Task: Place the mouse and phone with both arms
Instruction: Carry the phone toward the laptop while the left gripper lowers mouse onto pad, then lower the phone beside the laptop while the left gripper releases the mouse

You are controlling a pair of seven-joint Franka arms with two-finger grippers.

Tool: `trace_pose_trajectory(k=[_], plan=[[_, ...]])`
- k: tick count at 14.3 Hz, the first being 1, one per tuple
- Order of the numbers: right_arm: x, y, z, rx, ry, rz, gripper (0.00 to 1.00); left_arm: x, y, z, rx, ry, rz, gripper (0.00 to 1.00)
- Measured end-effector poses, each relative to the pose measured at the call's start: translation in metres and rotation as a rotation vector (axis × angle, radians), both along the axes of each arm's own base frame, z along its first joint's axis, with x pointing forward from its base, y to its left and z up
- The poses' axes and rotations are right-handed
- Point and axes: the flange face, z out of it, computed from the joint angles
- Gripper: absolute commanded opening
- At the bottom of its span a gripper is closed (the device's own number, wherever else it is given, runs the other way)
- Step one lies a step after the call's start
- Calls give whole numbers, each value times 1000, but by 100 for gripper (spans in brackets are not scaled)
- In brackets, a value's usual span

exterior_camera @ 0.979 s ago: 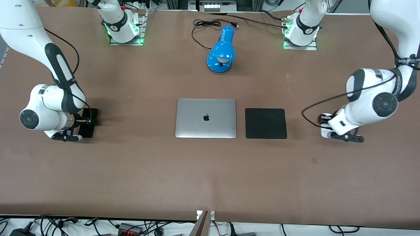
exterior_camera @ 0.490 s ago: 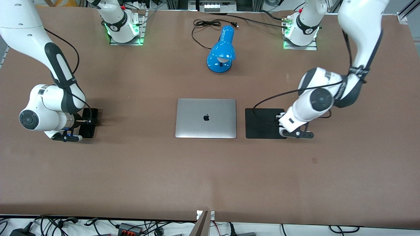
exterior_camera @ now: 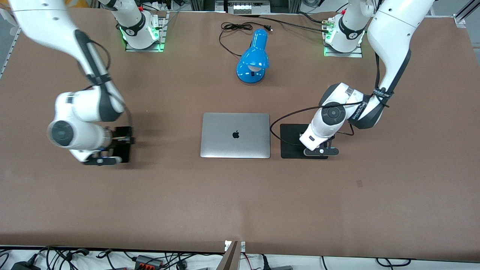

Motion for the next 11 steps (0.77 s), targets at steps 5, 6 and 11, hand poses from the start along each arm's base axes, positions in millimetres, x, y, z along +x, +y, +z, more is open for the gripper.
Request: trace_pose_trajectory(k=[5, 6, 11], plan=[[-25, 109, -5, 55, 9, -48, 28, -11, -2, -19, -33, -17, 23, 100], [-27, 116, -12, 56, 10, -46, 28, -10, -1, -18, -34, -19, 25, 100], [-39, 144, -38, 53, 22, -2, 28, 10, 6, 37, 41, -12, 37, 100]])
